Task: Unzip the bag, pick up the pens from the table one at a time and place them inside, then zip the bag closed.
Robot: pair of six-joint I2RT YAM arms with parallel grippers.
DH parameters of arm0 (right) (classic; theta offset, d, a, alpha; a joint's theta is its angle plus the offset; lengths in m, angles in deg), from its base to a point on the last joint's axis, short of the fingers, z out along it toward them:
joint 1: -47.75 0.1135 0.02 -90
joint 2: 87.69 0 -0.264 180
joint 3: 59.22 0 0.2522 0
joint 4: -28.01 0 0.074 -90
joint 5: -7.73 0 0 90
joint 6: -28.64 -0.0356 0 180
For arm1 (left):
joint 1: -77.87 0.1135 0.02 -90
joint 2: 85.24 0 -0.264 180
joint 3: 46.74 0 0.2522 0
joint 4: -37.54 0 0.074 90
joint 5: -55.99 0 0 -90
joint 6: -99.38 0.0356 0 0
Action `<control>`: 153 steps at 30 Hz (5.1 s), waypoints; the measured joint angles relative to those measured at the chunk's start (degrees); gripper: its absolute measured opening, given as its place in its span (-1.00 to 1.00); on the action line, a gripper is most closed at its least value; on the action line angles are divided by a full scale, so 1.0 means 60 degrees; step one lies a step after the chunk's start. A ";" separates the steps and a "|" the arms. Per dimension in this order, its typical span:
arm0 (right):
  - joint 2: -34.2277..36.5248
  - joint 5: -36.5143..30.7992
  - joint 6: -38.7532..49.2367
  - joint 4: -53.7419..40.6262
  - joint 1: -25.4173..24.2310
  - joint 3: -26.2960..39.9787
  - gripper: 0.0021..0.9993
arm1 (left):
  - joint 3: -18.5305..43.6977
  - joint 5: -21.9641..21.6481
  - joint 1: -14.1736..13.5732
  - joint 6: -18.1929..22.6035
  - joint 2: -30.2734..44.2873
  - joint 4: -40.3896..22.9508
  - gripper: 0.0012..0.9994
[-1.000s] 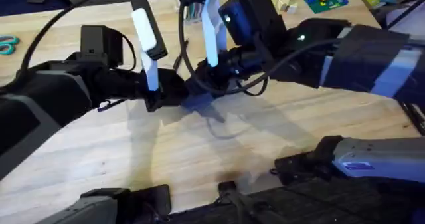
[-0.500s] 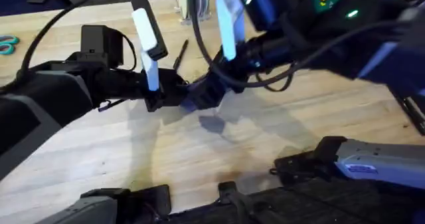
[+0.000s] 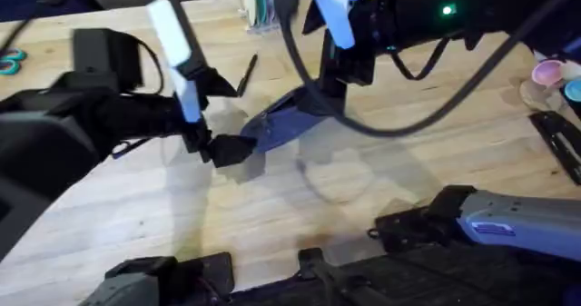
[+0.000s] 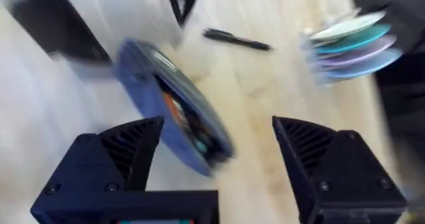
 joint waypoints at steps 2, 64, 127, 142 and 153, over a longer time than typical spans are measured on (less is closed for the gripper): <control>0.0002 -0.0373 0.1145 0.0004 0.0000 0.0000 1.00 | 0.0000 -0.0004 0.0181 0.0000 -0.0457 0.0004 0.99; 0.4228 -0.0272 0.4754 -0.0226 -0.0011 0.0011 -0.94 | 0.0000 -0.0164 0.0479 0.0000 -0.1217 -0.0022 0.99; 0.0046 -0.0001 0.0629 -0.0433 -0.0026 0.0062 1.00 | 0.4522 -0.4263 -0.1025 -0.6377 0.4563 0.2028 0.99; 0.0046 -0.0003 0.0596 -0.0397 -0.0026 0.0062 1.00 | 0.4592 -0.5303 -0.1800 -0.7523 0.6298 0.2187 0.99; 0.0046 -0.0001 0.0596 -0.0390 -0.0026 0.0062 1.00 | 0.4703 -0.5559 -0.2052 -0.7548 0.6381 0.2149 0.99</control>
